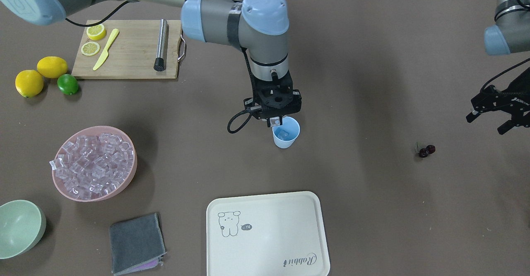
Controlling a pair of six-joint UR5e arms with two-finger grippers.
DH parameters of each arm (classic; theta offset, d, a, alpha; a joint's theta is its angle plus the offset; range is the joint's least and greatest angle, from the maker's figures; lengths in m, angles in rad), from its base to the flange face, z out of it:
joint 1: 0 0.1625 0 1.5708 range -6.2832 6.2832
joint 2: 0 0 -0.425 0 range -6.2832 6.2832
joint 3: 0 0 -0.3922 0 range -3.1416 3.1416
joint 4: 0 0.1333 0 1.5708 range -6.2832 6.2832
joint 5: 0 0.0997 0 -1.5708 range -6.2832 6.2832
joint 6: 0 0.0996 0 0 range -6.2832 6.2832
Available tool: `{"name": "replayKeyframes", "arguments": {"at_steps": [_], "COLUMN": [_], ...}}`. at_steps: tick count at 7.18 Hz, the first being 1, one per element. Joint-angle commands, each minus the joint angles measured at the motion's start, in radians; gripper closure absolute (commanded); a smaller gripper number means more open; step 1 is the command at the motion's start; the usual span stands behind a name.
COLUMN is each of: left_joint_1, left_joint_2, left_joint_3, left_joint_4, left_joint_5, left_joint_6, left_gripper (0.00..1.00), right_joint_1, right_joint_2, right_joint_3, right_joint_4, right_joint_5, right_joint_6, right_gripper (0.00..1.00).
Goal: Put ice and cherries in cup
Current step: 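Carry the ice cube with the right gripper over the light-blue cup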
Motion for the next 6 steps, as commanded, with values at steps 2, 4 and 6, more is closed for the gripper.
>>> {"name": "replayKeyframes", "arguments": {"at_steps": [2, 4, 6], "left_joint_1": [0.000, 0.000, 0.000], "left_joint_2": [0.001, 0.001, 0.001], "left_joint_3": [0.001, 0.001, 0.001], "left_joint_4": [-0.005, -0.005, -0.005], "left_joint_5": [-0.001, -0.001, -0.001], "left_joint_6": [-0.001, -0.001, -0.001], "left_gripper": [0.02, 0.02, 0.02], "right_joint_1": [-0.033, -0.047, -0.067], "right_joint_2": [0.015, 0.013, 0.010], "right_joint_3": [-0.066, -0.070, -0.078], "right_joint_4": [0.062, 0.074, 0.096], "right_joint_5": [-0.062, -0.079, -0.114], "right_joint_6": [0.009, 0.012, 0.015], "right_gripper": [0.94, 0.56, 0.01]}}
